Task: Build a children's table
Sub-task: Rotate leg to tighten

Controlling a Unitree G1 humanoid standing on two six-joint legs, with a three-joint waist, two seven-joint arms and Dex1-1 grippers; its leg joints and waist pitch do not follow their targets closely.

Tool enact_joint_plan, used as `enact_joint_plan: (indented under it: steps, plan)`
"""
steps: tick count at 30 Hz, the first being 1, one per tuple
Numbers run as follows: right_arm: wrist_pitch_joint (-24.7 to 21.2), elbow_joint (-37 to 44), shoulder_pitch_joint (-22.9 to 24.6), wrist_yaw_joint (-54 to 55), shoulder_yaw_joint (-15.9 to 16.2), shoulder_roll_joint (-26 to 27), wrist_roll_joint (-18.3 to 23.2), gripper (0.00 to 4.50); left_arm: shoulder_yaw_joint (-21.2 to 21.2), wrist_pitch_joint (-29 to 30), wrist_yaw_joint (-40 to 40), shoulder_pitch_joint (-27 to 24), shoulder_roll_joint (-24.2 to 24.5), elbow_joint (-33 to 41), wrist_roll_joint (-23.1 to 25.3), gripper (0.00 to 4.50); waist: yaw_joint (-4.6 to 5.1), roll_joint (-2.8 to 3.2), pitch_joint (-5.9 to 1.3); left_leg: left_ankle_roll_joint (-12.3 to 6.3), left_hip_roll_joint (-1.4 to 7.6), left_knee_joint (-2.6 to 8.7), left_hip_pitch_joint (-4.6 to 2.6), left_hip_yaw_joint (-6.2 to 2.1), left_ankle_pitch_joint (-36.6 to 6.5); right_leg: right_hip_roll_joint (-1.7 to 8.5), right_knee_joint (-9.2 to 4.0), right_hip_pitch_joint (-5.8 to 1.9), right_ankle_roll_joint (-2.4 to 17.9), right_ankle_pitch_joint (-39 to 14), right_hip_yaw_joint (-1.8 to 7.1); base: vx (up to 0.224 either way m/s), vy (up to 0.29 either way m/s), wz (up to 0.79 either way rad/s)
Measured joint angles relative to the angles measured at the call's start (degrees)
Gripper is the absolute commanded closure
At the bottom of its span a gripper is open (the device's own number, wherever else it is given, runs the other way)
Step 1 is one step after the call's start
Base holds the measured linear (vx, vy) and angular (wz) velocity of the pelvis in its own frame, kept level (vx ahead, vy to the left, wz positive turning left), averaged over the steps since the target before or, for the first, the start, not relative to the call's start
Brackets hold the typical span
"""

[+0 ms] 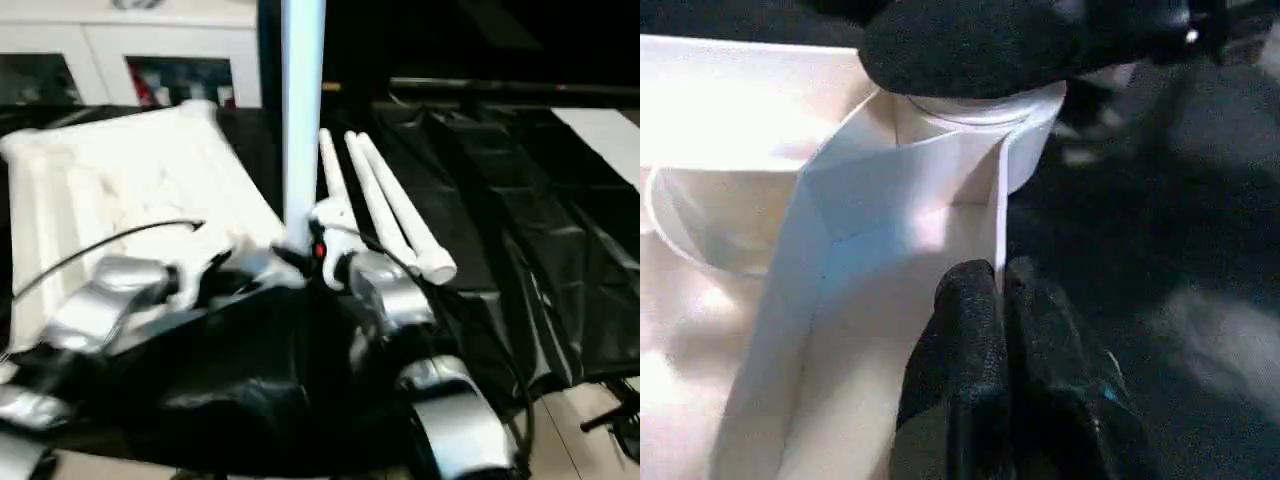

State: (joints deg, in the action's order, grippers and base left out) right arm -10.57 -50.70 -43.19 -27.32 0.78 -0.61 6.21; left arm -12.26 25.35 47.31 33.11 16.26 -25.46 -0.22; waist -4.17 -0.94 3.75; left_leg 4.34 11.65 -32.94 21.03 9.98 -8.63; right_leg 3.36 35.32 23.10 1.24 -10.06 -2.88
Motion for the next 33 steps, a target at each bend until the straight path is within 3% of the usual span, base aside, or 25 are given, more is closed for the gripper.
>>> enact_joint_plan:
  steps: [2,4,11,14,17,23,30,33]
  plan:
    - [0.8,-1.2,-0.7,1.7,-0.4,0.4,-0.1,1.85,-0.1,0.1,-1.0,0.6,-0.6,-0.5,0.4,4.50,-0.03,0.00,0.00,0.00,0.00,0.07,0.02,0.00,0.0,0.00,-0.02,0.03,0.0,0.0,-0.01,0.000,0.000,0.00]
    - [1.6,-2.1,-1.1,1.8,-0.5,0.5,-0.1,1.15,-0.2,-0.3,-1.2,0.7,-0.7,-0.6,0.9,4.50,-0.05,0.00,0.00,0.00,0.00,0.13,0.03,0.00,0.0,0.00,-0.07,0.03,0.0,0.0,-0.05,0.000,0.000,0.00]
    - [2.7,-3.5,-1.6,-1.6,-0.8,0.8,-0.3,0.66,-1.6,-3.0,0.3,0.6,1.1,-0.6,2.2,4.50,0.48,-0.01,-0.01,0.00,0.01,0.13,0.02,0.00,0.0,0.00,-0.05,0.03,0.0,0.0,-0.07,0.000,0.000,0.00]
    - [3.7,-3.3,-1.3,-5.7,0.1,-0.2,-0.7,0.66,-1.7,-3.4,2.0,0.1,2.1,0.1,2.1,4.50,0.60,-0.02,0.00,0.00,0.01,0.13,0.04,0.00,0.0,0.00,-0.07,0.03,0.0,0.0,-0.07,0.000,0.000,0.00]
    - [4.9,-0.6,1.3,-16.0,3.9,-3.8,-1.3,0.66,-2.2,-6.5,7.6,-2.1,5.7,2.5,1.0,4.50,0.44,-0.01,0.00,-0.01,0.05,0.19,0.16,-0.03,0.0,0.00,-0.19,0.06,0.0,0.0,-0.18,0.000,0.000,0.00]
    - [6.3,3.5,4.1,-28.5,7.7,-7.7,-1.4,0.66,-3.1,-9.9,15.4,-4.1,9.6,4.5,-0.6,4.50,-1.18,0.00,0.01,-0.01,0.14,0.13,0.26,-0.04,0.0,0.01,-0.21,0.05,0.0,0.0,-0.35,0.000,0.000,0.00]
    - [4.5,7.4,5.4,-38.2,9.3,-11.9,-1.0,1.29,-3.8,-11.2,20.9,-5.6,11.7,6.1,-2.4,4.50,-2.27,0.02,0.02,-0.01,0.17,0.06,0.27,-0.04,0.0,0.03,-0.17,0.03,0.0,0.0,-0.38,0.000,0.000,0.00]
    - [4.3,7.6,5.4,-39.1,9.3,-11.9,-0.8,1.49,-3.8,-11.6,21.2,-5.6,11.9,6.1,-2.4,4.50,-2.28,0.03,0.03,0.00,0.18,0.06,0.27,-0.04,0.0,0.03,-0.14,0.04,0.0,0.0,-0.40,0.000,0.000,0.00]
